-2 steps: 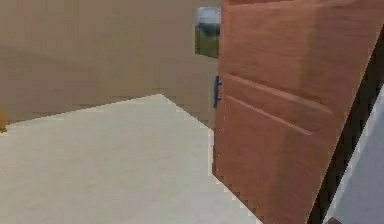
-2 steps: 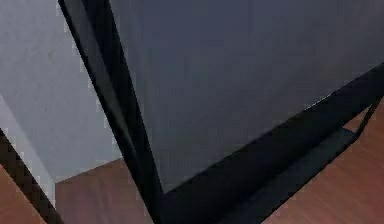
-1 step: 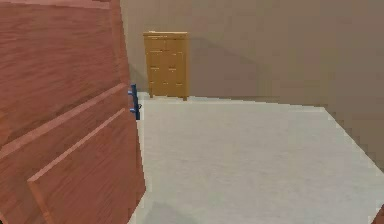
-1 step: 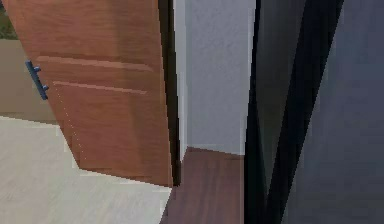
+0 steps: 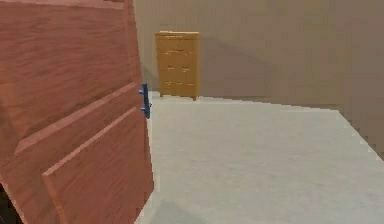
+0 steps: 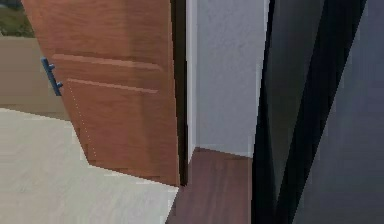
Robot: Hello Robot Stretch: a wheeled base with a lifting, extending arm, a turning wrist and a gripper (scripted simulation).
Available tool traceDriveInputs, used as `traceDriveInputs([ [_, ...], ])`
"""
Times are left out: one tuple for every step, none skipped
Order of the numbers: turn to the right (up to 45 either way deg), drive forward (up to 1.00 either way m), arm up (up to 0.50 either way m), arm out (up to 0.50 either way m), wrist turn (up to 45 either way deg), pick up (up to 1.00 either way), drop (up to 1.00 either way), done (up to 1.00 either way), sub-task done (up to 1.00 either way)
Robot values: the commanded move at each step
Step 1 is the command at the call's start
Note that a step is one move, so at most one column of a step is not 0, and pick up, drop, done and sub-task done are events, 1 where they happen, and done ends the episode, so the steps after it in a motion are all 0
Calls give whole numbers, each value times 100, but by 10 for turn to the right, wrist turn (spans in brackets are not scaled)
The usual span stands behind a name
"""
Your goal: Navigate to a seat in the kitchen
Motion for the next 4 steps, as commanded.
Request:
traceDriveInputs([
  [0, 5, 0, 0, 0, 0, 0, 0, 0],
  [90, 0, 0, 0, 0, 0, 0, 0, 0],
  [0, 100, 0, 0, 0, 0, 0, 0, 0],
  [30, 0, 0, 0, 0, 0, 0, 0, 0],
])
